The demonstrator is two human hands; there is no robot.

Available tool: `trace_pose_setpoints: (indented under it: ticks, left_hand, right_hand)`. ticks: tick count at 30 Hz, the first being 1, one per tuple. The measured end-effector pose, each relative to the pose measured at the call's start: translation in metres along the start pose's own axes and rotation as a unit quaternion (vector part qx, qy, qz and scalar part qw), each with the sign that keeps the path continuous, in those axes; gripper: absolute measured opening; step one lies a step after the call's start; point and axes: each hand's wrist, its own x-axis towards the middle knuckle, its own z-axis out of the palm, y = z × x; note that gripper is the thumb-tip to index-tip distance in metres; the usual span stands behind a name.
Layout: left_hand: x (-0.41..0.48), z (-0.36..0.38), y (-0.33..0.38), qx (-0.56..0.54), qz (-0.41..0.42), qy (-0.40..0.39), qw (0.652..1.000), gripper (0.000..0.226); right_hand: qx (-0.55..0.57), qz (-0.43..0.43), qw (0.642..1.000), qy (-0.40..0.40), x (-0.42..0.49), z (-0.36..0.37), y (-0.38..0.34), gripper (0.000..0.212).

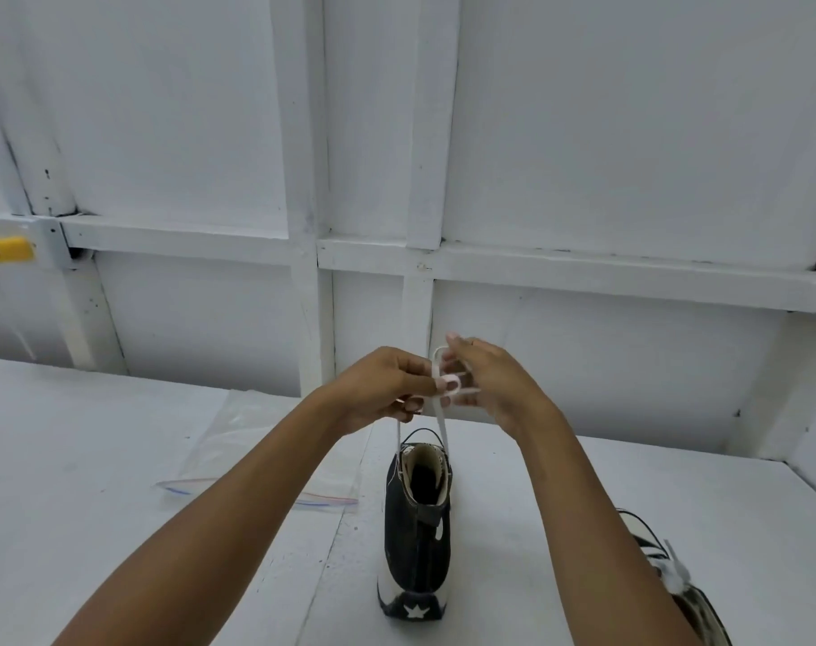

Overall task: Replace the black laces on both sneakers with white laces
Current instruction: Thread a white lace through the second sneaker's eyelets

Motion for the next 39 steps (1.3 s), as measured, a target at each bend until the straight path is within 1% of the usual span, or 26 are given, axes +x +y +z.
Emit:
trace_pose_setpoints:
  ticks: [2, 3, 4, 5, 6, 7, 8, 9, 10, 11, 12, 13, 15, 17, 19, 21, 23, 25, 27, 29, 31, 33, 34, 36, 37, 39]
  left_hand:
    - [0.001, -0.004, 0.0, -0.033, 0.004, -0.017, 0.999, 0.014]
    - [0.0, -0.006, 0.001, -0.045, 0.006, -0.027, 0.999, 0.016]
    - [0.0, -0.008, 0.001, -0.052, 0.007, -0.041, 0.998, 0.018]
    - [-0.001, -0.01, 0.002, -0.047, 0.006, -0.06, 0.997, 0.02]
    - [0.0, -0.013, 0.003, -0.016, 0.006, -0.076, 0.997, 0.02]
    - [-0.001, -0.015, 0.005, 0.053, 0.01, -0.083, 0.995, 0.016]
    - [0.0, -0.016, 0.006, 0.158, 0.018, -0.073, 0.985, 0.011]
    - [0.002, -0.016, 0.007, 0.276, 0.03, -0.049, 0.96, 0.007]
    - [0.005, -0.015, 0.006, 0.378, 0.05, -0.016, 0.924, 0.007]
    - [0.008, -0.012, 0.004, 0.447, 0.085, 0.022, 0.89, 0.012]
    - [0.009, -0.008, 0.001, 0.478, 0.135, 0.054, 0.866, 0.015]
    - [0.01, -0.004, -0.003, 0.483, 0.179, 0.075, 0.854, 0.017]
    - [0.012, -0.002, -0.011, 0.468, 0.227, 0.103, 0.848, 0.014]
    - [0.014, -0.001, -0.018, 0.458, 0.249, 0.122, 0.845, 0.009]
    - [0.014, -0.001, -0.023, 0.431, 0.27, 0.138, 0.85, 0.007]
    - [0.015, -0.004, -0.025, 0.368, 0.272, 0.15, 0.876, 0.007]
    - [0.014, -0.008, -0.027, 0.272, 0.235, 0.158, 0.92, 0.008]
    - [0.011, -0.007, -0.029, 0.15, 0.179, 0.157, 0.96, 0.012]
    - [0.007, -0.003, -0.033, 0.028, 0.128, 0.15, 0.98, 0.018]
    - [0.004, 0.001, -0.038, -0.059, 0.091, 0.149, 0.983, 0.027]
    - [0.0, 0.004, -0.041, -0.118, 0.069, 0.154, 0.979, 0.03]
    - [-0.003, 0.004, -0.043, -0.165, 0.052, 0.161, 0.972, 0.029]
    - [-0.004, 0.004, -0.045, -0.187, 0.044, 0.163, 0.968, 0.028]
    - [-0.004, 0.003, -0.047, -0.227, 0.032, 0.165, 0.959, 0.028]
    - [-0.004, 0.004, -0.048, -0.249, 0.024, 0.165, 0.954, 0.033]
    - [-0.003, 0.007, -0.047, -0.301, 0.006, 0.163, 0.94, 0.043]
  right_hand:
    - [-0.016, 0.089, 0.993, -0.077, -0.002, -0.002, 0.01, 0.055]
    - [-0.035, 0.113, 0.986, -0.116, -0.004, -0.002, 0.015, 0.06]
    - [-0.048, 0.123, 0.981, -0.144, -0.005, -0.003, 0.018, 0.06]
    - [-0.051, 0.124, 0.979, -0.157, -0.006, -0.003, 0.021, 0.054]
    - [-0.044, 0.123, 0.979, -0.157, -0.005, -0.003, 0.023, 0.046]
    - [-0.034, 0.126, 0.98, -0.15, -0.004, -0.003, 0.023, 0.039]
    - [-0.026, 0.131, 0.981, -0.142, -0.002, -0.003, 0.024, 0.035]
    - [-0.019, 0.141, 0.981, -0.133, 0.0, -0.003, 0.024, 0.034]
    - [-0.013, 0.152, 0.981, -0.12, 0.001, -0.003, 0.026, 0.034]
    - [-0.003, 0.162, 0.981, -0.103, 0.003, -0.003, 0.027, 0.035]
    - [0.008, 0.168, 0.982, -0.085, 0.003, -0.003, 0.027, 0.033]
    - [0.02, 0.171, 0.982, -0.073, 0.003, -0.003, 0.028, 0.03]
    - [0.042, 0.168, 0.982, -0.072, 0.003, -0.003, 0.029, 0.026]
    - [0.058, 0.15, 0.983, -0.084, 0.002, -0.003, 0.032, 0.021]
    - [0.087, 0.137, 0.983, -0.081, 0.002, -0.003, 0.034, 0.014]
    - [0.127, 0.13, 0.981, -0.065, 0.004, -0.002, 0.037, 0.011]
    - [0.195, 0.125, 0.972, -0.043, 0.005, -0.003, 0.039, 0.013]
    - [0.287, 0.118, 0.95, -0.036, 0.005, -0.002, 0.039, 0.019]
    - [0.336, 0.102, 0.935, -0.043, 0.004, 0.0, 0.04, 0.023]
    - [0.291, 0.081, 0.953, -0.026, 0.004, 0.005, 0.043, 0.025]
    - [0.175, 0.051, 0.983, 0.021, 0.004, 0.007, 0.045, 0.025]
    - [0.098, 0.028, 0.993, 0.065, 0.004, 0.005, 0.049, 0.026]
    - [0.1, 0.029, 0.992, 0.072, 0.005, 0.003, 0.052, 0.026]
    - [0.18, 0.055, 0.981, 0.051, 0.004, -0.001, 0.054, 0.029]
    - [0.245, 0.073, 0.966, 0.036, 0.002, -0.002, 0.054, 0.033]
    - [0.37, 0.098, 0.924, 0.004, -0.002, -0.002, 0.053, 0.042]
